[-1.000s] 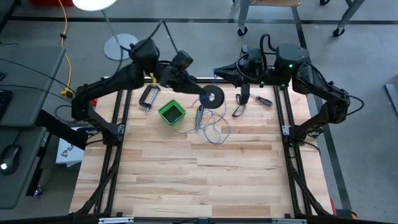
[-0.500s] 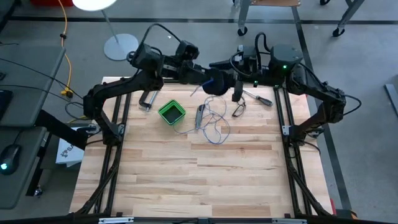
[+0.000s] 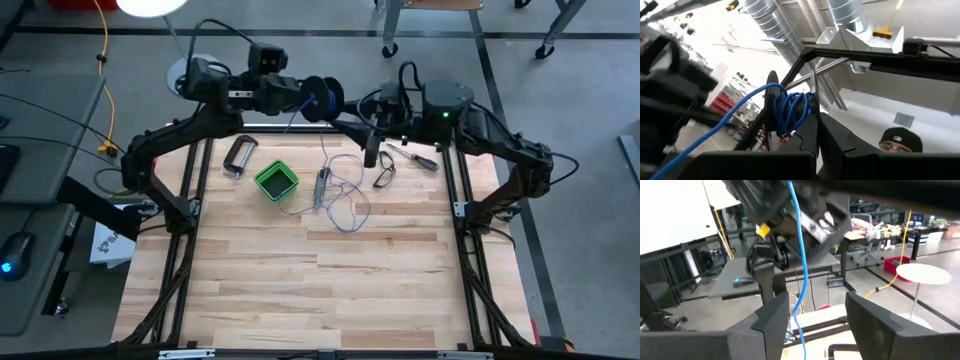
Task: Coil cords
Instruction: Coil the blue wire onto the spool
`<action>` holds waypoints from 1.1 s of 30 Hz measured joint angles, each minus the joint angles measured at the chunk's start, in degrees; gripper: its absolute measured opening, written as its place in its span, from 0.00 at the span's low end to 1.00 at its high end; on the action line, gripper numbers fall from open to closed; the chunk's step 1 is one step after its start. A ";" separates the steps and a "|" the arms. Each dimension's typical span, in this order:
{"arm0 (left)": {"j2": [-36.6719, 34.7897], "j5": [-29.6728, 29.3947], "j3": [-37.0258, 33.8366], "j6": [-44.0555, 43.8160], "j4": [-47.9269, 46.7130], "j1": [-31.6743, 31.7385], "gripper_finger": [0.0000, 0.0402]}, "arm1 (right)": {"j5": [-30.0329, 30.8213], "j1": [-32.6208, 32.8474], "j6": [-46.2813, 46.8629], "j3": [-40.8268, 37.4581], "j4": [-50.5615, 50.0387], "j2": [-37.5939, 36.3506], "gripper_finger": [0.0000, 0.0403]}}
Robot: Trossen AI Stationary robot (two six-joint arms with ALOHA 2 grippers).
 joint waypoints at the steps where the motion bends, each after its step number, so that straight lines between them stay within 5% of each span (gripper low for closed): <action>1: -0.10 -0.03 0.00 0.84 0.16 -0.01 0.00 | 0.02 0.00 0.17 0.00 0.97 0.61 0.47; 20: -0.35 -1.45 0.00 5.03 -0.40 -0.04 0.00 | -5.58 0.00 6.53 0.00 3.12 2.49 0.43; 33: -0.35 -4.91 0.00 7.15 -0.28 1.35 0.00 | -7.10 0.76 5.18 0.00 2.74 2.45 0.02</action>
